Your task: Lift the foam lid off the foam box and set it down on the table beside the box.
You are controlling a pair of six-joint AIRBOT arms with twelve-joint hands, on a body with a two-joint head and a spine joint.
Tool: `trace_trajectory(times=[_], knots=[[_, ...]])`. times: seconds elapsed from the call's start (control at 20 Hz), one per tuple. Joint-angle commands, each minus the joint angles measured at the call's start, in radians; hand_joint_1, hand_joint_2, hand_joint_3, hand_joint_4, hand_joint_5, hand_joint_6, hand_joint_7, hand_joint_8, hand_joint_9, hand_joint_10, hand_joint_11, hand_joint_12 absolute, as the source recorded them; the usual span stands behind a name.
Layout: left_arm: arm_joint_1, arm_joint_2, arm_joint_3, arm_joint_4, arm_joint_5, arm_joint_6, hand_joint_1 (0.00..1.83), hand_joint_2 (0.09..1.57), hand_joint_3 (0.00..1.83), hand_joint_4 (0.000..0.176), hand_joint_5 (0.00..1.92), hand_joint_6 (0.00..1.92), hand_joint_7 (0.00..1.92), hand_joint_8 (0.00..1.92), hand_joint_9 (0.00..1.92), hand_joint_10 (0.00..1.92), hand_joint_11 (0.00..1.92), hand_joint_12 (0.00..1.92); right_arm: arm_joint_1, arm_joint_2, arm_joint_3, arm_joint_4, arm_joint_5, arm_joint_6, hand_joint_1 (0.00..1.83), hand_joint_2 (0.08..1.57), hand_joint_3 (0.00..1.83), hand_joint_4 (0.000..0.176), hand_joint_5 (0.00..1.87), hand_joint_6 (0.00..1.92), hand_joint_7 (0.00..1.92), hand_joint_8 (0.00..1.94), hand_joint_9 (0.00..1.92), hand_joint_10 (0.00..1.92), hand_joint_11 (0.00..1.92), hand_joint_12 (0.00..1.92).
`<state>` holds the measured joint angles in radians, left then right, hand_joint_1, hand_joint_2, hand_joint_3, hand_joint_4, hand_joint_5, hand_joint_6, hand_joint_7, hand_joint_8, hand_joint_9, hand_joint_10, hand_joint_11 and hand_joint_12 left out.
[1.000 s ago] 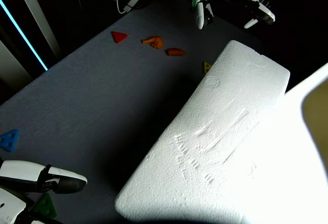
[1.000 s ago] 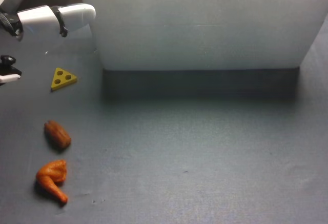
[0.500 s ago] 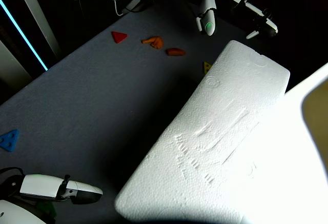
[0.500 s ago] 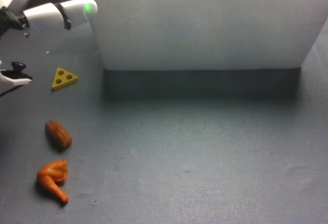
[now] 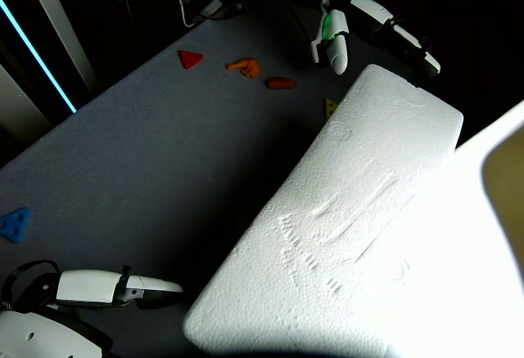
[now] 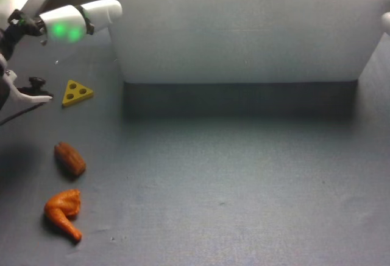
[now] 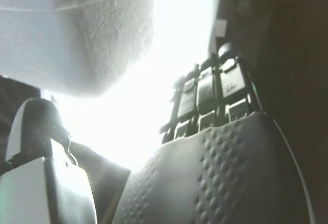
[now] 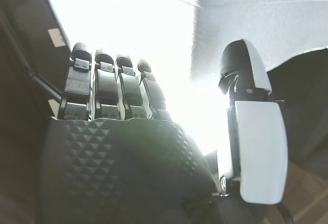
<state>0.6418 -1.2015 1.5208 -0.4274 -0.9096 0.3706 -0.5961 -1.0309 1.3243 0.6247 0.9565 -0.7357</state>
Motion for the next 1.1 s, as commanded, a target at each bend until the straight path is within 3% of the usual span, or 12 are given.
trace_trajectory(times=[0.0,0.45,1.05], knots=[[-0.014,0.002,0.011,0.004,-0.117,-0.009,0.57,0.99,0.00,0.000,0.01,0.00,0.00,0.00,0.00,0.00,0.00,0.00,0.010,0.010,0.015,-0.010,0.128,0.013,0.52,1.18,0.01,0.000,0.05,0.02,0.00,0.00,0.00,0.00,0.00,0.00],[-0.036,-0.040,0.062,0.016,-0.080,-0.049,0.63,0.95,0.00,0.000,0.03,0.01,0.00,0.00,0.00,0.00,0.00,0.00,0.040,-0.025,0.046,-0.032,0.118,0.034,0.61,1.14,0.00,0.000,0.00,0.00,0.00,0.00,0.00,0.00,0.00,0.00],[-0.050,-0.081,0.103,0.026,-0.045,-0.079,0.61,0.94,0.00,0.000,0.02,0.01,0.00,0.00,0.00,0.00,0.00,0.00,0.048,-0.049,0.067,-0.041,0.111,0.057,0.57,1.11,0.00,0.000,0.00,0.00,0.00,0.00,0.00,0.00,0.00,0.00]])
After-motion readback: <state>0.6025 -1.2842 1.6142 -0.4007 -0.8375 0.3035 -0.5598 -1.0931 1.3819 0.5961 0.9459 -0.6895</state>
